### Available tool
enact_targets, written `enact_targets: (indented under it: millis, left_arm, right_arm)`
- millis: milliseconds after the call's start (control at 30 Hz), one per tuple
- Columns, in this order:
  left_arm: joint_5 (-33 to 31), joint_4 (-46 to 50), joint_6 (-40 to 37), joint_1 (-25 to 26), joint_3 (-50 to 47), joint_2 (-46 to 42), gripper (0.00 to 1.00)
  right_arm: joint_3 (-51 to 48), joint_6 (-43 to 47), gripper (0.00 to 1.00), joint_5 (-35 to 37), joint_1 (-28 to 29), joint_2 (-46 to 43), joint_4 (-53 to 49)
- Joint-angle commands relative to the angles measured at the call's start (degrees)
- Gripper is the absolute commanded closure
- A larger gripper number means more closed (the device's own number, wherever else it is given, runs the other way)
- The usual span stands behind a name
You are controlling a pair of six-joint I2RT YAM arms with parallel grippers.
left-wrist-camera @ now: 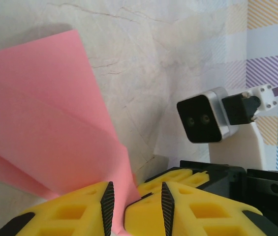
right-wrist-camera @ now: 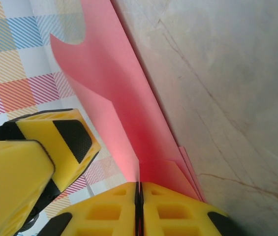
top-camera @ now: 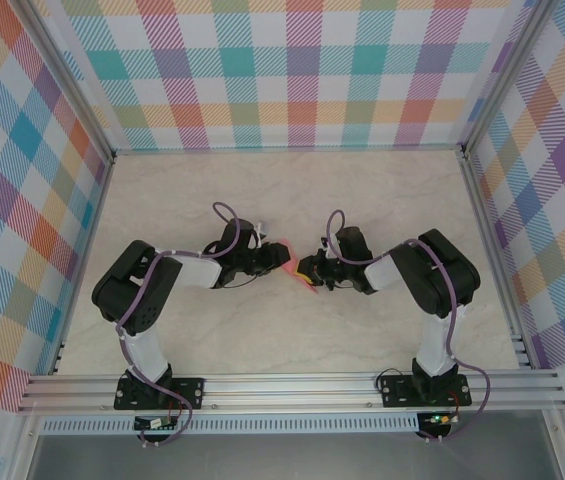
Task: Fold a paper plane with a square sheet of paper (pick it up from the middle)
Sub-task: Fold the wing for the fifth time at the center of the table.
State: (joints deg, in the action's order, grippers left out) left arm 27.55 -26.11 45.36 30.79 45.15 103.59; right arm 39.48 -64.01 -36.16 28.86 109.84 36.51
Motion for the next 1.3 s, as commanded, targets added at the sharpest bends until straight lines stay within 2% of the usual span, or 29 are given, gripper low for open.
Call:
enact_targets:
  millis: [0,333,733,1100,1267]
  left_arm:
    - [0.51,-1.22,-1.35,0.77,-0.44,-1.07,0.66]
    - [-1.04,2.53,-1.0,0.77,1.59,1.85,0.71]
    - [-2.85,5.51,-1.07,0.77,2.75,2.97,0.72]
    - [-4.08,6.69,-0.05,0.77,3.67,3.94,0.74]
    - [-3.91,6.64,0.26,0.77,4.07,4.17,0.74]
  right_arm:
    - [0.57,1.52,0.9,0.58,-0.21,2.13,-3.89]
    - [1.41,2.39,0.89,0.24,-0.2,2.18,-5.66]
    - [3.1,4.91,0.81,-1.69,-0.21,1.05,-8.52]
    - [4.37,11.72,0.73,-1.3,-0.21,-3.43,-16.05]
    - [4.85,17.95,0.67,1.76,-0.21,-7.14,-21.4]
